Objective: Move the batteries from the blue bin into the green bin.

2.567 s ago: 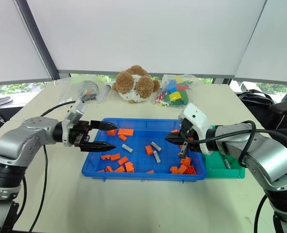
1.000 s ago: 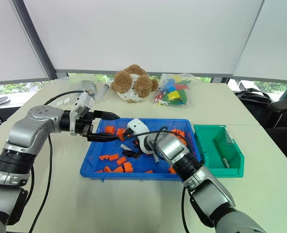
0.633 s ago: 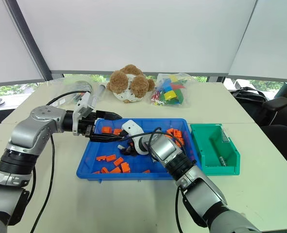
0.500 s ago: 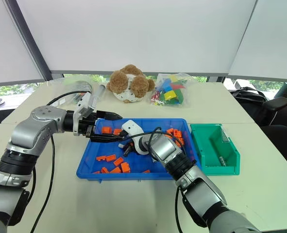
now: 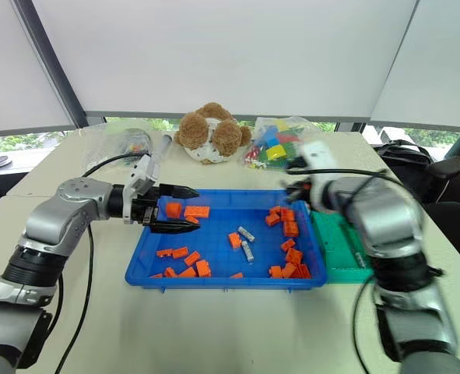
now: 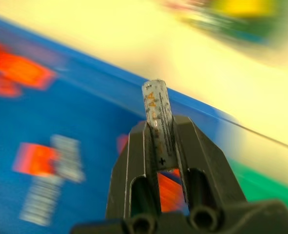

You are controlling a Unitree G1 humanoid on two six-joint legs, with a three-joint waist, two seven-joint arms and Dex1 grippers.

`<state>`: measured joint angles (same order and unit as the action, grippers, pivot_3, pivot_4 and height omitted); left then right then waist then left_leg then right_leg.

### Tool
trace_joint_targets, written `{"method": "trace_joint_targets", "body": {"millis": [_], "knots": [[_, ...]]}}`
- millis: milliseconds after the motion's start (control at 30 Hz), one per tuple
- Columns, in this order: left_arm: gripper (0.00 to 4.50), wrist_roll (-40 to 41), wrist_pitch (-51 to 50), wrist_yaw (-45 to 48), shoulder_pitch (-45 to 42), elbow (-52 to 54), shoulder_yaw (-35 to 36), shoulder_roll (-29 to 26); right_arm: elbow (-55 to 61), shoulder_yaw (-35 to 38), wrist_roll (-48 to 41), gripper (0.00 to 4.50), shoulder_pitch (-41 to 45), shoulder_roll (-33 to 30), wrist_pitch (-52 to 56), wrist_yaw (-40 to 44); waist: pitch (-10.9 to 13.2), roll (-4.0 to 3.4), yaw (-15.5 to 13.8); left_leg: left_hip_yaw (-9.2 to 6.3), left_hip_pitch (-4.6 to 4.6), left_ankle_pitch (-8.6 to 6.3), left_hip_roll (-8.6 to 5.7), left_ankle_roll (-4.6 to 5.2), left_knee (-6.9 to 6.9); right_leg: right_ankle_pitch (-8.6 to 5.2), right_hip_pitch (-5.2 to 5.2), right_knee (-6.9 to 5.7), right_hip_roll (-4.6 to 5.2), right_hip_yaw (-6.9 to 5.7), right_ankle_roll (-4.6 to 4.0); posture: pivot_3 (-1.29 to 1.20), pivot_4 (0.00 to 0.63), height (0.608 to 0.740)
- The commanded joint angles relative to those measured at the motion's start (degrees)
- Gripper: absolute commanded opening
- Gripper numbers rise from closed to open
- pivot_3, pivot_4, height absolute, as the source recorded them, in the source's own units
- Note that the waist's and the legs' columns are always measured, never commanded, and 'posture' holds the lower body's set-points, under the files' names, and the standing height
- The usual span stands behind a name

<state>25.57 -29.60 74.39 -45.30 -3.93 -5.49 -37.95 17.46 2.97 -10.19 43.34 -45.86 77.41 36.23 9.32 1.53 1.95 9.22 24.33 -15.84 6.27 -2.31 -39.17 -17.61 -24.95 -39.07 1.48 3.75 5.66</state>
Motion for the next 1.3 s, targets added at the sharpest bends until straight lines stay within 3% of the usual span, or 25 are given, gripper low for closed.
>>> {"method": "trace_joint_targets", "body": {"millis": [33,233,500,533,633,733,967,1300], "knots": [[4.5,0.16,1.52,0.53,-1.36,0.27,0.28,0.65,3.62,4.92,-0.8,0.04,-5.74,-6.49,0.86,0.8,0.0,0.0,-0.02,0.0,0.0,0.0,0.0,0.0,0.0,0.0,0.0,0.0,0.0,0.0,0.0,0.0,0.15,0.733],[4.5,-0.34,2.24,1.36,-2.16,-0.91,-0.38,1.49,3.81,8.01,-2.45,0.04,-15.71,-10.3,-1.49,1.72,-0.02,-0.03,0.63,-0.02,-0.06,0.01,0.0,0.0,0.0,0.0,0.03,-0.02,-0.03,0.05,0.0,0.0,0.15,0.733],[4.5,-0.94,2.48,1.88,-2.52,-1.47,-0.33,1.7,2.81,8.69,-5.43,4.15,-15.76,-10.26,-4.26,2.13,-0.01,-0.03,0.23,-0.05,-0.06,0.02,-0.02,0.0,-0.03,0.0,0.06,-0.02,-0.03,0.05,0.01,0.0,0.15,0.733],[4.5,-0.96,2.39,1.88,-2.45,-1.34,-0.27,1.68,2.99,8.69,-6.43,4.45,-14.31,-9.96,-4.43,2.57,-0.01,-0.03,0.24,-0.05,-0.06,0.02,-0.03,0.0,-0.03,0.0,0.06,-0.02,-0.03,0.05,0.01,0.0,0.15,0.733],[4.5,-0.99,2.22,1.71,-2.37,-1.2,-0.21,1.78,4.27,10.18,-13.55,4.45,-6.02,-3.96,-0.2,4.43,-0.01,-0.03,0.66,-0.05,-0.07,0.02,-0.02,0.0,-0.04,0.0,0.06,-0.02,-0.03,0.05,0.01,0.0,0.15,0.733],[4.5,-0.97,2.05,1.44,-2.28,-0.91,-0.16,1.91,5.57,5.96,-17.4,4.45,-0.7,1.62,3.56,4.14,-0.02,-0.05,0.57,-0.24,-0.13,0.02,-0.01,-0.01,0.0,0.0,0.07,-0.08,-0.15,0.08,0.0,0.0,0.15,0.733],[4.5,-0.36,1.17,0.44,-1.04,1.28,0.35,1.64,1.26,-10.62,-13.66,4.45,0.24,13.17,4.59,-4.75,-0.02,-0.04,0.13,-0.28,0.04,0.03,-0.15,-0.01,-0.04,0.0,0.0,-0.07,-0.03,0.08,0.0,0.0,0.15,0.733],[4.5,0.34,-0.21,-1.42,0.83,4.08,1.76,0.99,-1.01,-14.72,-12.88,4.45,-2.57,20.94,7.07,-10.76,-0.02,-0.04,0.14,-0.31,0.05,0.03,-0.18,-0.01,-0.04,0.0,0.0,-0.1,-0.02,0.07,0.0,0.0,0.15,0.733]]}}
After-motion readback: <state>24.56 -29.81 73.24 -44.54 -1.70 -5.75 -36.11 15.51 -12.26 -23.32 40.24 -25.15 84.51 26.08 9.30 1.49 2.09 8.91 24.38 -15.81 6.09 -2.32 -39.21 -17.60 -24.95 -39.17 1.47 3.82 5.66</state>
